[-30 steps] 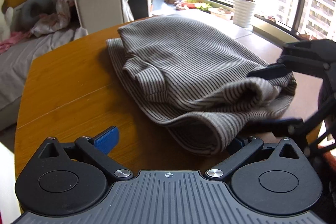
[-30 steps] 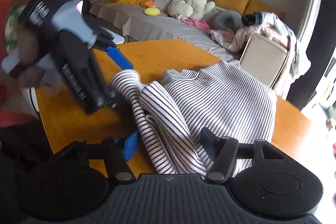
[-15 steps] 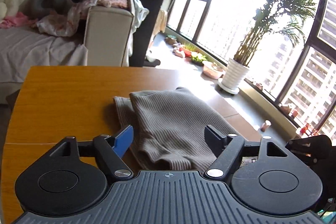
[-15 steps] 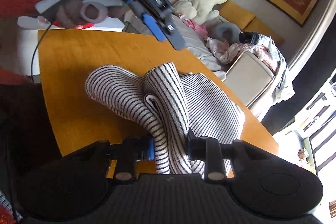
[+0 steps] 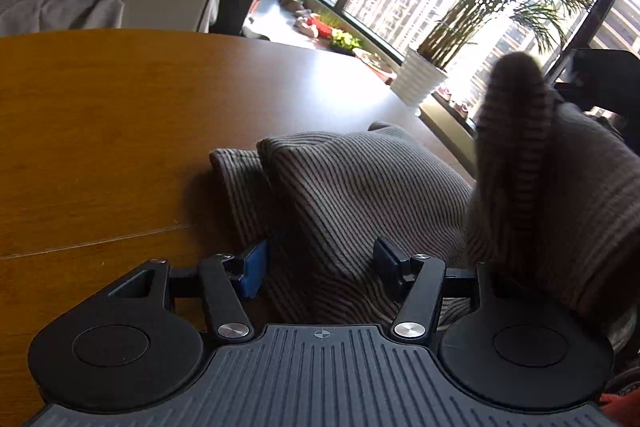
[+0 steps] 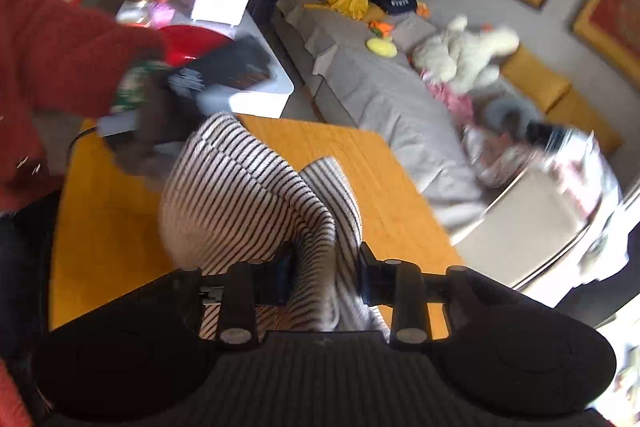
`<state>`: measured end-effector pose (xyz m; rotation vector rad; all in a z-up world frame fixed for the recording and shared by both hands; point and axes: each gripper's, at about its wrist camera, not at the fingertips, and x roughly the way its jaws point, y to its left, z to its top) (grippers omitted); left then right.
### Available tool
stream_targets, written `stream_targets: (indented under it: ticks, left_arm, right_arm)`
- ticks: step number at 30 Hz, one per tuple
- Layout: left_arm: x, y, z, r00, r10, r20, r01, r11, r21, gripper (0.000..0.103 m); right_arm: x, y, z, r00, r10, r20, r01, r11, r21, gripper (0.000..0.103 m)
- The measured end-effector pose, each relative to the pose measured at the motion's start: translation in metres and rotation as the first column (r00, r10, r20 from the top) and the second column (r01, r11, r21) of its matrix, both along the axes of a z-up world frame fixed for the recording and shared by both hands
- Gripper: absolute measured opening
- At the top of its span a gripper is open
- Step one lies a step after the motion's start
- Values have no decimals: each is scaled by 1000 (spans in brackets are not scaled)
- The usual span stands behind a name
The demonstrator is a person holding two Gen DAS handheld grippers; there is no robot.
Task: Fold clothes
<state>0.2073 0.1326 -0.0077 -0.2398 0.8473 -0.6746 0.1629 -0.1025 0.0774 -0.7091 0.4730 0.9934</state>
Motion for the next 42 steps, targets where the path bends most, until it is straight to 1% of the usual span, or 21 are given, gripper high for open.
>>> stream_targets:
  ticks: [2,3,4,6,8,11,14,16,18,20,21,22,24,27,28,31,32,36,38,39,42]
  left_arm:
    - [0,3,1,1000,6,-4,-6,1000,5,57]
    - [0,4,2,1000,19,-3,-19,1000,20,57]
    - [-1,6,4,999,35,4,-35,999,40,59]
    - [-8,12,17,996,66,57,-71,994,86,67]
    - [-16,17,34,989,81,123,-95,989,110,74]
    - [-26,17,64,971,88,222,-117,986,122,76]
    - [-29,7,90,949,54,309,-85,992,88,75]
    - [-25,-11,101,933,1,361,-27,997,68,74]
    - [-21,-35,96,930,-67,361,36,995,92,73]
    - [-11,-61,77,939,-125,322,77,985,156,73]
    - [-5,-69,66,945,-138,297,87,980,179,69]
    - [0,-76,55,951,-144,274,90,976,201,66]
    - [8,-82,39,961,-138,241,82,970,229,66]
    - [12,-81,33,963,-137,232,86,972,218,67]
    - [13,-80,33,963,-136,231,86,973,212,67]
    - [15,-78,33,964,-128,235,76,973,219,67]
    - [16,-78,33,964,-124,236,71,972,223,67]
    - [11,-75,41,958,-118,261,57,971,231,68]
    - [10,-76,49,950,-120,289,51,970,236,71]
    - [12,-78,51,947,-120,296,47,969,243,74]
    - [28,-87,45,947,-133,293,40,952,303,75]
  right_arm:
    - [38,2,-29,997,-50,-56,50,999,5,39]
    - [51,0,-39,995,-67,-78,70,997,34,43]
    - [62,-3,-48,992,-83,-100,90,994,67,53]
    - [72,-14,-54,981,-116,-158,139,979,146,59]
    - [73,-25,-58,974,-148,-171,180,966,187,67]
    - [71,-34,-60,959,-210,-189,250,942,222,75]
    - [68,-36,-57,942,-279,-189,318,921,225,82]
    - [68,-36,-55,925,-321,-204,362,906,218,85]
    - [70,-38,-49,907,-367,-207,407,889,211,88]
    - [71,-43,-40,883,-429,-192,464,862,207,98]
    - [69,-50,-35,867,-458,-196,495,837,232,103]
    - [67,-59,-30,850,-486,-202,525,810,261,103]
    - [62,-72,-24,826,-530,-191,563,776,283,103]
    - [63,-70,-37,776,-628,-63,628,758,175,103]
    - [69,-68,-48,756,-651,-63,653,745,133,103]
    - [81,-72,-71,694,-703,-157,720,678,144,103]
    - [84,-72,-73,682,-711,-170,731,665,152,103]
    - [72,-68,-76,676,-731,-95,735,660,152,103]
    - [68,-66,-75,672,-737,-73,738,658,149,103]
    - [67,-67,-75,667,-741,-83,743,652,150,103]
    - [62,-76,-65,644,-753,-132,763,622,176,103]
